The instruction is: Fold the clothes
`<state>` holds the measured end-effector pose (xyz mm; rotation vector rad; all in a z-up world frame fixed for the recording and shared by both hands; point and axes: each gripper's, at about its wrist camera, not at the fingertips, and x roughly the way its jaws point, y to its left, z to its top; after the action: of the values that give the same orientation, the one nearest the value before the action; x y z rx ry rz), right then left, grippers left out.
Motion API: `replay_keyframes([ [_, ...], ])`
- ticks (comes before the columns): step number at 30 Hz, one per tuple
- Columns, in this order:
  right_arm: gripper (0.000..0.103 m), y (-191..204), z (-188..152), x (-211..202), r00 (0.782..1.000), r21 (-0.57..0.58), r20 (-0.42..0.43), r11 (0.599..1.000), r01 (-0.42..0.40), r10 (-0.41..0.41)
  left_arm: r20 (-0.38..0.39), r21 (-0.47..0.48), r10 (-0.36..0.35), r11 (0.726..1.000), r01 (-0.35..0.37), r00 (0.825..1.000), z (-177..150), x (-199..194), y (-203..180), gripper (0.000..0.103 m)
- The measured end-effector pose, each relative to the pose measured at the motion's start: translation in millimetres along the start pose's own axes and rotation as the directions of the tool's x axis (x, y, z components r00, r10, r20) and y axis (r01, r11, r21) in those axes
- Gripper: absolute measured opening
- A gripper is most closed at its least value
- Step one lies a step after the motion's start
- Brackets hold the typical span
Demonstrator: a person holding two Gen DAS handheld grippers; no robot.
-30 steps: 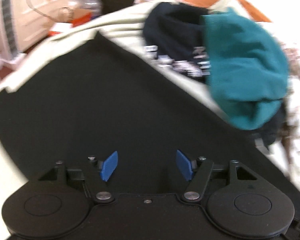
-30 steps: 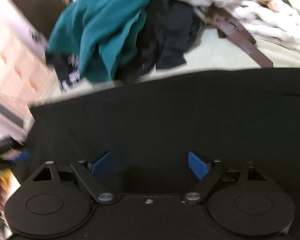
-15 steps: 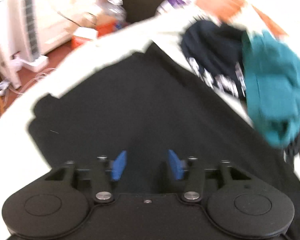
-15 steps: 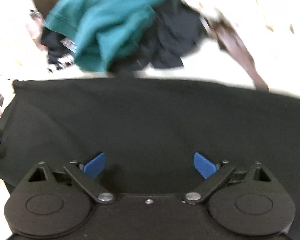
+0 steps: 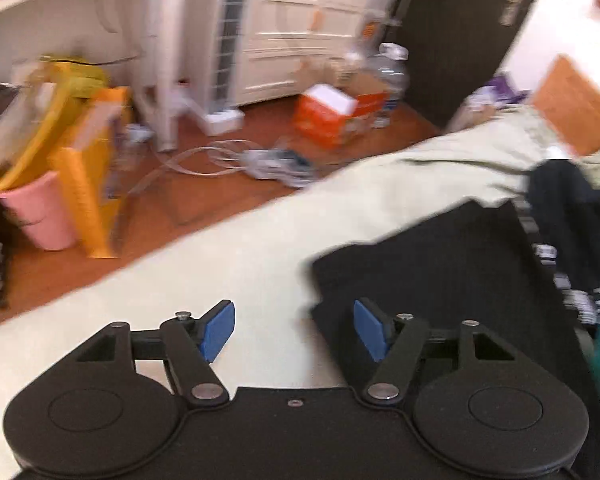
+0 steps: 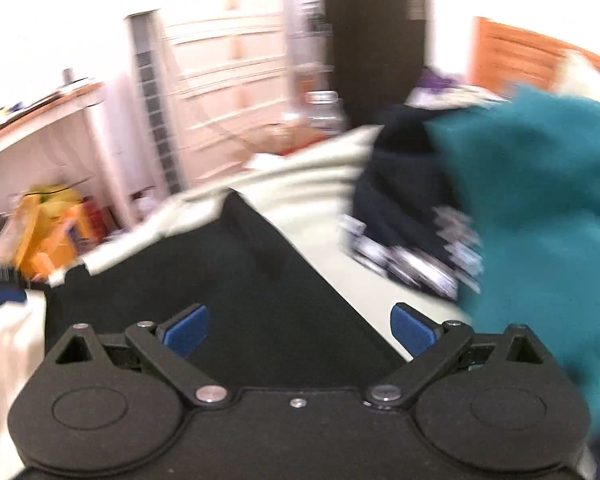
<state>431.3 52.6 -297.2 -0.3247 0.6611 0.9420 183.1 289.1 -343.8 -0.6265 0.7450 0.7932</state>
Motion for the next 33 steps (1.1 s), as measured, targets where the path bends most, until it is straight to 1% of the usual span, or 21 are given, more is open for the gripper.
replay_keyframes([
  [1, 0.097, 9.6, 17.1, 24.5, 0.999, -0.062, -0.024, 0.998, -0.026, 0.024, -0.025, -0.038, -0.079, 0.996, 0.078, 0.997, 0.9, 7.2, 2.5, 0.066],
  [2, 0.097, 13.8, 22.7, 33.2, 0.999, -0.071, -0.028, 0.997, -0.034, 0.032, -0.038, -0.050, -0.096, 0.994, 0.094, 0.995, 1.0, 10.5, 3.6, 0.066],
  [3, 0.097, 21.3, 38.9, 58.6, 0.998, -0.097, -0.046, 0.994, -0.057, 0.053, -0.049, -0.056, -0.095, 0.994, 0.092, 0.994, 1.7, 12.7, 8.0, 0.066],
  [6, 0.097, 36.7, 53.7, 94.6, 0.995, -0.210, -0.090, 0.976, -0.053, 0.034, -0.054, -0.076, -0.119, 0.990, 0.115, 0.991, 5.2, 20.4, 13.3, 0.066],
  [8, 0.097, 46.8, 59.2, 126.1, 0.985, -0.274, -0.171, 0.960, -0.065, 0.018, -0.057, -0.092, -0.137, 0.987, 0.131, 0.989, 7.7, 25.0, 16.0, 0.065],
  [9, 0.082, 50.3, 60.7, 138.5, 0.979, -0.292, -0.205, 0.954, -0.069, 0.008, -0.059, -0.101, -0.146, 0.985, 0.140, 0.987, 9.0, 26.9, 16.8, 0.064],
  [10, 0.063, 50.6, 60.5, 140.6, 0.977, -0.291, -0.212, 0.954, -0.074, 0.011, -0.057, -0.109, -0.165, 0.981, 0.158, 0.985, 11.0, 28.8, 16.6, 0.061],
  [11, 0.015, 51.0, 62.1, 144.7, 0.974, -0.284, -0.225, 0.956, -0.080, 0.014, -0.060, -0.096, -0.172, 0.981, 0.166, 0.983, 13.7, 32.1, 13.3, 0.050],
  [12, 0.011, 51.5, 63.7, 148.8, 0.971, -0.277, -0.238, 0.957, -0.085, 0.017, -0.067, -0.079, -0.177, 0.982, 0.172, 0.982, 15.1, 32.9, 11.0, 0.039],
  [13, 0.011, 52.5, 65.2, 151.6, 0.969, -0.277, -0.248, 0.957, -0.089, 0.018, -0.074, -0.061, -0.182, 0.982, 0.178, 0.980, 16.4, 33.4, 8.9, 0.018],
  [15, 0.011, 60.2, 66.4, 145.1, 0.972, -0.331, -0.234, 0.941, -0.077, -0.003, -0.075, -0.050, -0.190, 0.981, 0.187, 0.979, 18.1, 30.8, 6.1, 0.015],
  [16, 0.011, 63.6, 67.1, 141.6, 0.974, -0.353, -0.225, 0.933, -0.071, -0.011, -0.064, -0.035, -0.188, 0.982, 0.186, 0.980, 19.7, 27.6, 4.6, 0.011],
  [18, 0.009, 63.3, 71.6, 135.7, 0.979, -0.359, -0.206, 0.931, -0.067, -0.009, -0.054, -0.018, -0.194, 0.981, 0.194, 0.979, 22.9, 24.1, 3.5, 0.004],
  [22, 0.008, 55.6, 82.8, 127.1, 0.985, -0.339, -0.172, 0.939, -0.058, -0.001, -0.022, -0.028, -0.227, 0.974, 0.227, 0.974, 32.5, 11.1, 6.2, 0.003],
  [23, 0.008, 52.9, 85.6, 124.5, 0.987, -0.329, -0.161, 0.943, -0.054, 0.000, -0.004, -0.024, -0.245, 0.969, 0.245, 0.970, 35.4, 5.6, 5.9, 0.002],
  [26, 0.007, 45.0, 93.4, 120.3, 0.993, -0.302, -0.117, 0.953, -0.023, -0.013, 0.026, 0.016, -0.254, 0.967, 0.254, 0.967, 42.8, -1.5, -0.8, 0.003],
  [28, 0.007, 44.9, 94.3, 128.9, 0.994, -0.295, -0.110, 0.955, -0.014, -0.020, 0.030, 0.073, -0.213, 0.975, 0.211, 0.976, 44.2, 2.9, -8.7, 0.003],
  [31, 0.007, 47.0, 90.9, 146.0, 0.992, -0.299, -0.120, 0.954, -0.010, -0.027, 0.035, 0.109, -0.187, 0.977, 0.182, 0.982, 36.7, 18.5, -9.2, 0.003],
  [32, 0.008, 46.7, 89.0, 150.2, 0.991, -0.298, -0.128, 0.955, -0.011, -0.029, 0.027, 0.118, -0.171, 0.979, 0.167, 0.985, 33.7, 24.5, -8.6, 0.003],
  [33, 0.014, 45.1, 86.0, 155.8, 0.989, -0.282, -0.148, 0.959, -0.021, -0.022, 0.019, 0.127, -0.155, 0.980, 0.152, 0.988, 30.8, 30.7, -7.9, 0.003],
])
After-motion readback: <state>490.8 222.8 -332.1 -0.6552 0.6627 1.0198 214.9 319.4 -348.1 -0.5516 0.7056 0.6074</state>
